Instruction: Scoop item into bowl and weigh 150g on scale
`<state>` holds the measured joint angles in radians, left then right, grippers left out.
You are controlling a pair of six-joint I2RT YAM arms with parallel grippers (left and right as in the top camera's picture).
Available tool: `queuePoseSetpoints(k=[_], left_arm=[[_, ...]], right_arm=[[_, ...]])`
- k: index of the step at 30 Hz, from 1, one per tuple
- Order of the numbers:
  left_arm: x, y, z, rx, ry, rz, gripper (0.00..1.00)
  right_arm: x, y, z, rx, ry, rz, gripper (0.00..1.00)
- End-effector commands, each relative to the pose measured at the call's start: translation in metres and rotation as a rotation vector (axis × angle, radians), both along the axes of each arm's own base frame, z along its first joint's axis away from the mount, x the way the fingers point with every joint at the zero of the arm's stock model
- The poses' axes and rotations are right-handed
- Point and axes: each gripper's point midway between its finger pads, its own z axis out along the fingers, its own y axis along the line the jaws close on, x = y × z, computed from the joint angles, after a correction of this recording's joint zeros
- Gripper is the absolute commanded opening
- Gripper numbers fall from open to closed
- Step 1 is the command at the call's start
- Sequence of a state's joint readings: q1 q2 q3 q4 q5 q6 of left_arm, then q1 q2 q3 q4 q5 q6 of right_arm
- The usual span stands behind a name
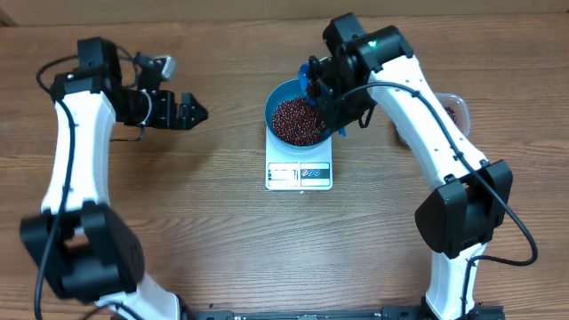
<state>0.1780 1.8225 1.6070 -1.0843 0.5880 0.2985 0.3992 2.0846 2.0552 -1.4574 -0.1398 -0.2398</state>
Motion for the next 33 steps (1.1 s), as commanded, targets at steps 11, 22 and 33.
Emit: queuePoseSetpoints(k=[11, 22, 33], left_arm=[[-0.033, -0.101, 0.009, 0.134, -0.091, -0.367, 1.0], [-0.026, -0.11, -0.009, 0.15, -0.075, -0.391, 0.98], [-0.07, -0.161, -0.056, 0.208, 0.135, -0.527, 0.92]], right_arm=[[0.005, 0.01, 0.038, 0.318, 0.05, -0.068, 0.04], [0.012, -0.024, 0.054, 0.482, 0.09, -0.116, 0.04], [0.024, -0.121, 0.057, 0.482, 0.088, -0.363, 0.04]])
